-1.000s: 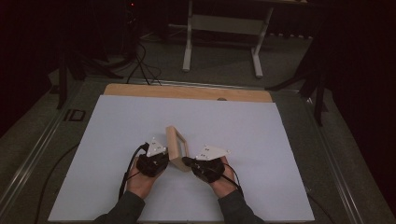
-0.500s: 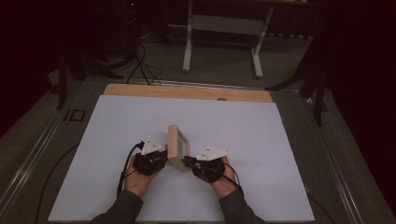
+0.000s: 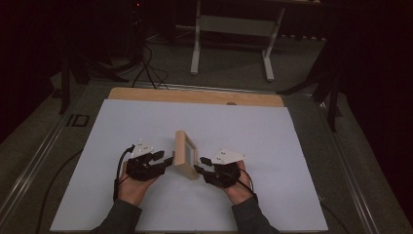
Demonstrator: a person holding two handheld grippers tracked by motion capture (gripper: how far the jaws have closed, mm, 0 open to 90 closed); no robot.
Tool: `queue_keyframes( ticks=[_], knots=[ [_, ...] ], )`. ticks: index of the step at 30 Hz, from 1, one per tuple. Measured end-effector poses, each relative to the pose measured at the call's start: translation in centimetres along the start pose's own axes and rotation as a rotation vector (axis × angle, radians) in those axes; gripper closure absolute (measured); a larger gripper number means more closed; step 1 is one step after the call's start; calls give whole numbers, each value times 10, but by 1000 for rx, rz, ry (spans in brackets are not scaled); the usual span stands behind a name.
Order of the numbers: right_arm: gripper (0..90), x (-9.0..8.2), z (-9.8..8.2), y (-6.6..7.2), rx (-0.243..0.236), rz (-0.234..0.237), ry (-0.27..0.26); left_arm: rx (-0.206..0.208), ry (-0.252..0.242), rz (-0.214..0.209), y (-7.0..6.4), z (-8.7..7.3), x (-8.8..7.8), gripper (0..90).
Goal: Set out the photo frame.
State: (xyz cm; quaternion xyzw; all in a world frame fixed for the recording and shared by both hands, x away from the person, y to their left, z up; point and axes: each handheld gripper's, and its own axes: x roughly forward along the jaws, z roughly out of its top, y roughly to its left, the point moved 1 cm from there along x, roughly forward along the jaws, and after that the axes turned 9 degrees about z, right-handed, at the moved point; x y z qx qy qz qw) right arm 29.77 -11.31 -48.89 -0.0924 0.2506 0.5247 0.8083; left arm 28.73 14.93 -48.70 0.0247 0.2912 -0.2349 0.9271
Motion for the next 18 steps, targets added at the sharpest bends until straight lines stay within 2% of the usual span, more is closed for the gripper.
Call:
queue_keyframes(
  ticks=[8, 18],
  knots=[
    [551, -5, -1, -5, 19, -14, -3, 0, -20, 6, -1, 6, -11, 491],
    [507, -10, -2, -12, 40, -33, -4, -26, -12, -5, -2, 13, -23, 462]
  ],
)
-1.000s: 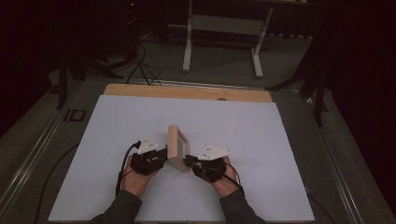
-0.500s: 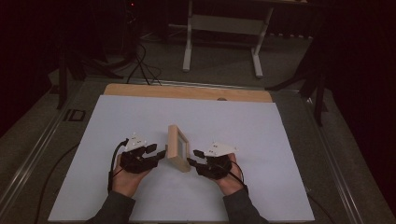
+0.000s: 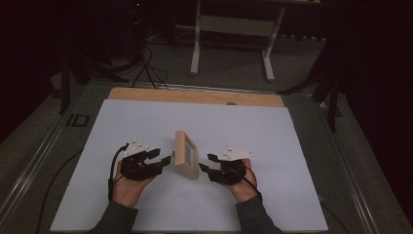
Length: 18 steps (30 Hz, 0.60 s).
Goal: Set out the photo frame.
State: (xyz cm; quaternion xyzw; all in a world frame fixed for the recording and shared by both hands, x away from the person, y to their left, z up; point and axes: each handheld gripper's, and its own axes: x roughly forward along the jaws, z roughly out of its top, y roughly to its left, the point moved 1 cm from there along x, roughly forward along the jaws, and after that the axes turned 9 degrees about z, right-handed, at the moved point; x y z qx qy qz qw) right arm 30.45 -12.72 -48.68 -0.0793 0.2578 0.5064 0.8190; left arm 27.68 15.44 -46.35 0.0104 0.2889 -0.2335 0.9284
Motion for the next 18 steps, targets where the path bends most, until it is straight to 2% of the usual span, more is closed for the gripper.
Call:
queue_keyframes(
  ticks=[7, 12, 18],
  knots=[
    [497, -3, 0, -2, 1, -18, 2, 25, -1, -6, -11, 5, -2, 393],
    [492, -5, 0, -3, -2, -24, 1, 29, 2, 34, -18, 6, 1, 287],
    [490, -8, 0, -5, 4, -32, -8, 46, 11, 30, -29, 6, 7, 230]
  ],
)
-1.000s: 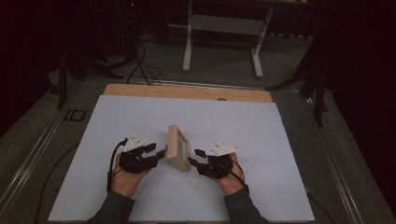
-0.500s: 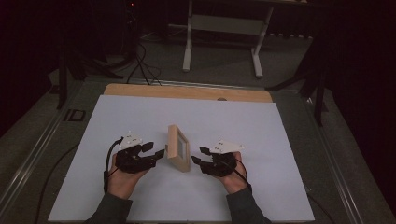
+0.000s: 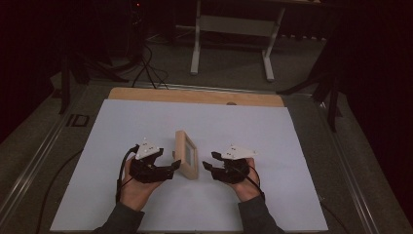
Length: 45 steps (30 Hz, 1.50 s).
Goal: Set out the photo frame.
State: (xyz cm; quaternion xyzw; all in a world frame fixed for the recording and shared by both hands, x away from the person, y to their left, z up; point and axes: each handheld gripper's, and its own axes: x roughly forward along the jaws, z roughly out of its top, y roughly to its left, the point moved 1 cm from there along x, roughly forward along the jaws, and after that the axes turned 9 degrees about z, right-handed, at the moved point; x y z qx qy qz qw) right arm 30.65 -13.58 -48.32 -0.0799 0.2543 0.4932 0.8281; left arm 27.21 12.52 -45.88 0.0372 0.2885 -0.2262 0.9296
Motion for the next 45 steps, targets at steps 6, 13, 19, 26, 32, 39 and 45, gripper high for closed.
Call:
queue_keyframes(
  ticks=[6, 13, 19, 26, 32, 39, 45],
  knots=[
    [489, -2, 0, -2, 6, -6, -4, 1, 11, -4, -7, 2, 6, 184],
    [488, -4, 0, -3, 9, -9, -10, 16, 29, 13, -17, 4, 18, 172],
    [487, -6, 0, -4, 15, -14, -15, -14, 60, 28, -19, 3, 29, 173],
    [485, -8, 0, -6, 17, -19, -20, -26, 75, 39, -22, 2, 39, 203],
    [485, -10, 1, -7, 22, -22, -28, -46, 89, 27, -21, 2, 43, 296],
    [484, -12, 1, -8, 23, -25, -35, -61, 100, 16, -19, 0, 44, 317],
    [484, -12, 1, -8, 23, -24, -34, -63, 100, 2, -18, 0, 45, 338]
  ],
)
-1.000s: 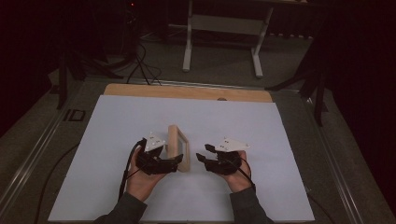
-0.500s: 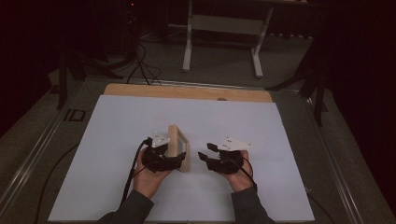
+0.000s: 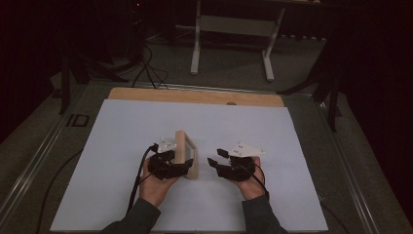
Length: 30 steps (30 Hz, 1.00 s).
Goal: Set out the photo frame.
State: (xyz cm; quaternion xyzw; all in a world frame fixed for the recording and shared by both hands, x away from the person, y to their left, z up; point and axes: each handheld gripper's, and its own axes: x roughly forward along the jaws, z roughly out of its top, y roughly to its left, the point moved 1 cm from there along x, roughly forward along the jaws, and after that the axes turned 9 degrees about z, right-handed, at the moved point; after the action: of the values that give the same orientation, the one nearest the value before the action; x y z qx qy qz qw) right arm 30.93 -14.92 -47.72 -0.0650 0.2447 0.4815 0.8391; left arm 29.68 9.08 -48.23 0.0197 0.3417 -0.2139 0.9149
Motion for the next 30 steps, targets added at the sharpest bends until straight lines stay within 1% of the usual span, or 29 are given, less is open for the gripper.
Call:
queue_keyframes(
  ticks=[3, 10, 21, 28, 30],
  knots=[
    [483, -1, 0, 0, 1, -1, -1, 5, 0, -11, 0, 0, 0, 357],
    [483, -2, 0, -1, 4, -2, -5, 6, 0, -21, 1, 0, 0, 371],
    [482, -4, 1, -3, 4, -6, -9, -2, 14, -37, 3, 0, -1, 400],
    [481, -5, 2, -3, 1, -6, -15, -7, 15, -43, 4, 1, -2, 419],
    [481, -6, 2, -3, 3, -7, -16, -4, 12, -45, 6, 1, -2, 456]
  ],
)
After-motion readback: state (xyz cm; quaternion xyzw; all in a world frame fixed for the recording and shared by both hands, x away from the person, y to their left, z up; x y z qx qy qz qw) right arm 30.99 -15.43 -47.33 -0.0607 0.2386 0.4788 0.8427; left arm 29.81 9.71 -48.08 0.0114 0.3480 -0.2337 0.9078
